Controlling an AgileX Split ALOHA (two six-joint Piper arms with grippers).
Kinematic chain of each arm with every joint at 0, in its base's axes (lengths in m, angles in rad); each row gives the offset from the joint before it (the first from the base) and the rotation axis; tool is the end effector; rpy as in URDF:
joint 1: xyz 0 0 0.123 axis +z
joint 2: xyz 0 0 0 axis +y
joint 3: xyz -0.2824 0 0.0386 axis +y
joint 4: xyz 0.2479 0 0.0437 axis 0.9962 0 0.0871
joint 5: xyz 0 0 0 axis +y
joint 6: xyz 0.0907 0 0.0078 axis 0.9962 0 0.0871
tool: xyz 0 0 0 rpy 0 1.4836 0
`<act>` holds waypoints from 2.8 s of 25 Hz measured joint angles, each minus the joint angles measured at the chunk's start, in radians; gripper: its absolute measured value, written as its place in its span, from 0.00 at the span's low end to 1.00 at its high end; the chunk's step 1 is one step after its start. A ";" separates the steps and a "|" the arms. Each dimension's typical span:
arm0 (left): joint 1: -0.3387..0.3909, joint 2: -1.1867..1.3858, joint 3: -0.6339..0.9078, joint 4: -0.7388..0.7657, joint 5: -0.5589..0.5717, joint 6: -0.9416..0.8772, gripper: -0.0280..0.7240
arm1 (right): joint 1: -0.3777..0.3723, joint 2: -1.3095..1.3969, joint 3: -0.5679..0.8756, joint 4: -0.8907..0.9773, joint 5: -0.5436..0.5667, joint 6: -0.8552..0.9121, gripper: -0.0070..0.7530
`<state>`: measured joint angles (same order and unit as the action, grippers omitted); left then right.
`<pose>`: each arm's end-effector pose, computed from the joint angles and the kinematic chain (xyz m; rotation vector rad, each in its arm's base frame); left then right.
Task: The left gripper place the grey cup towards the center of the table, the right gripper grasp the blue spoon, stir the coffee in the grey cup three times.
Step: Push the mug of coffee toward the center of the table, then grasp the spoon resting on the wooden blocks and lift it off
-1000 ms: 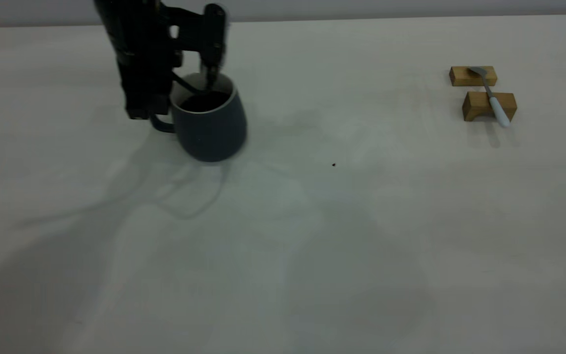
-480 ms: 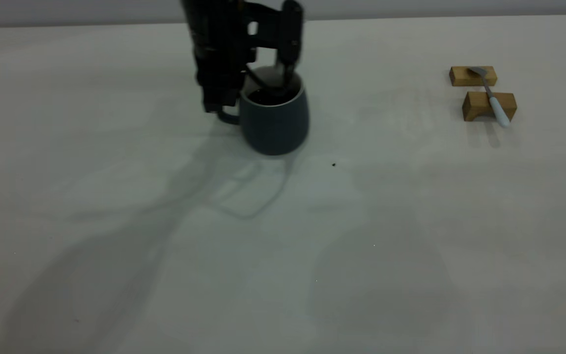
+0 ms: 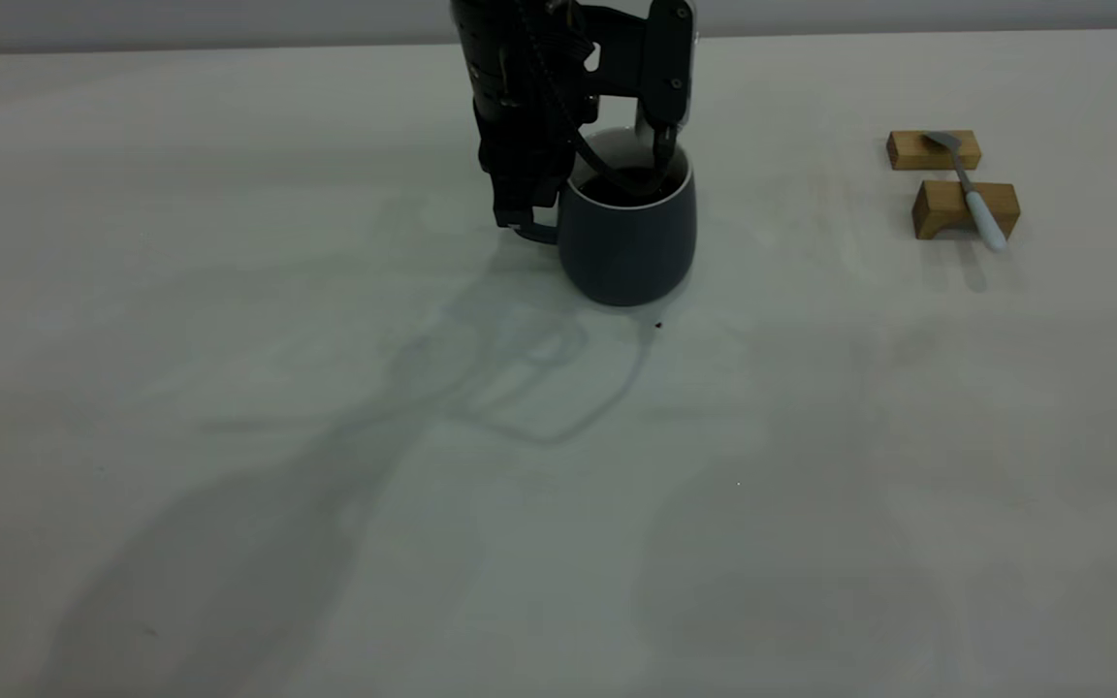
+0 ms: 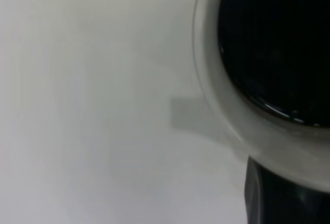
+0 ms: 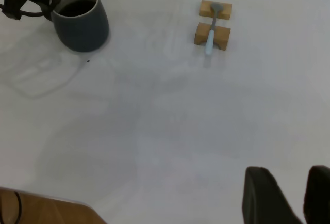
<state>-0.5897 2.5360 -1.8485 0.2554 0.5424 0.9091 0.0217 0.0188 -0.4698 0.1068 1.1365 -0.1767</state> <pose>0.4322 -0.2748 0.0469 2.0416 1.8129 0.3360 -0.0028 0.0087 0.2633 -0.2211 2.1527 0.0417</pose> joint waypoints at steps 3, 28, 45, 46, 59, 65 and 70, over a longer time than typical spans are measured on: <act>-0.001 0.002 -0.002 -0.003 -0.003 0.001 0.32 | 0.000 0.000 0.000 0.000 0.000 0.000 0.32; -0.009 -0.176 -0.002 -0.037 0.085 -0.155 0.76 | 0.000 0.000 0.000 0.000 0.000 0.000 0.32; -0.003 -0.599 0.005 0.014 0.626 -0.686 0.40 | 0.000 0.000 0.000 0.001 0.000 0.000 0.32; 0.005 -0.622 0.012 0.014 0.626 -0.753 0.39 | 0.000 0.000 0.000 0.001 0.000 0.000 0.32; 0.060 -1.133 0.565 -0.068 0.626 -0.919 0.36 | 0.000 0.000 0.000 0.001 0.000 0.000 0.32; 0.247 -1.475 0.898 -0.189 0.624 -0.935 0.36 | 0.000 0.000 0.000 0.001 0.000 0.000 0.32; 0.488 -1.847 1.096 -0.205 0.609 -0.938 0.36 | 0.000 0.000 0.000 0.001 0.000 0.000 0.32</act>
<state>-0.1013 0.6891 -0.7520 0.0502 1.1512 -0.0293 0.0217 0.0188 -0.4698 0.1077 1.1365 -0.1767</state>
